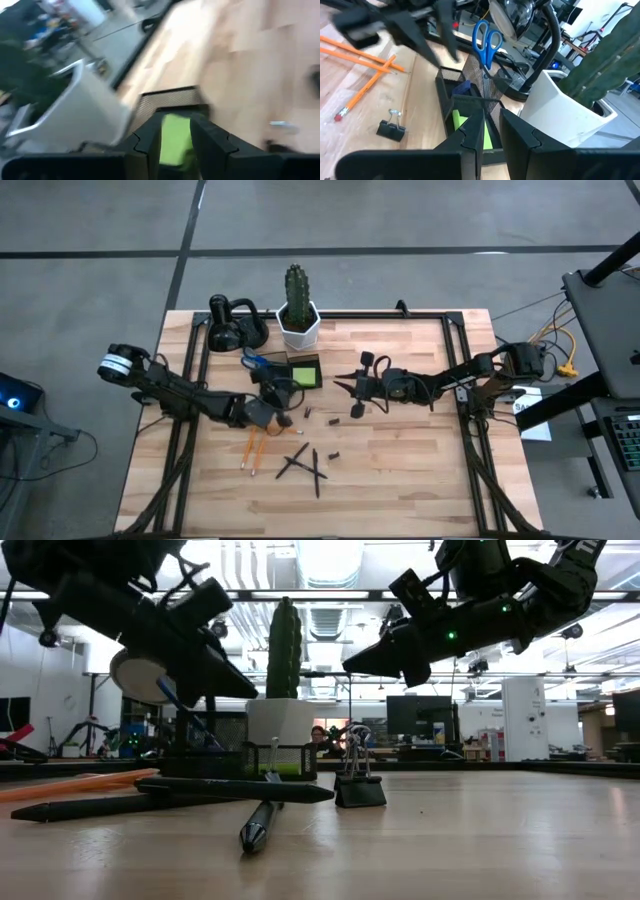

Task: Pick and place office supplies into organizer
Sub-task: Put the bottom left orange pencil into the black desk organizer

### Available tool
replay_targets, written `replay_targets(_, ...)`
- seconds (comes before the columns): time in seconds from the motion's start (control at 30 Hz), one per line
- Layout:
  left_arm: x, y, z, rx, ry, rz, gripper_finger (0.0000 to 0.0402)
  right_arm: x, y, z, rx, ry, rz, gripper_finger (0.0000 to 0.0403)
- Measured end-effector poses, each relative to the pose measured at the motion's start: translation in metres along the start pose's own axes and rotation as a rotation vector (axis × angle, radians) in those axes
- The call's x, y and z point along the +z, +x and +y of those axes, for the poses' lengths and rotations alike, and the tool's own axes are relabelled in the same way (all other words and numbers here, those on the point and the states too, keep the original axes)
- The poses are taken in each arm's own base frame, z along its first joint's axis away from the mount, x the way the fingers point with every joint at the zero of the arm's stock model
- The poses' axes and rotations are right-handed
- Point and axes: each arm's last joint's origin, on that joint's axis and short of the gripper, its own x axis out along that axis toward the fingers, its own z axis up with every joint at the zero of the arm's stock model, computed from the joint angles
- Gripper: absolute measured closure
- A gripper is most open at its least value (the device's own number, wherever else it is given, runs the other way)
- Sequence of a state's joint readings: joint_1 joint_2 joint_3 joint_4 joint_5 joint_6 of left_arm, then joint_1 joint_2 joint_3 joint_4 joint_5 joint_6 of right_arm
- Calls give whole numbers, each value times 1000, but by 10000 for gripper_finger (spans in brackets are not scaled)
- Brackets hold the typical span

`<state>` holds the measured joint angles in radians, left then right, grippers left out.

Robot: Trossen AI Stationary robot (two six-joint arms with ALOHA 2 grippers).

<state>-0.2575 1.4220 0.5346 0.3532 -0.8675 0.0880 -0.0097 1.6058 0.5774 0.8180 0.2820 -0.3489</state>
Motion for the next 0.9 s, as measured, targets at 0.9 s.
replay_targets(0.9,11,-8,-18,-586,-375,36,314,1,1,-1,-7,-54,-2,355)
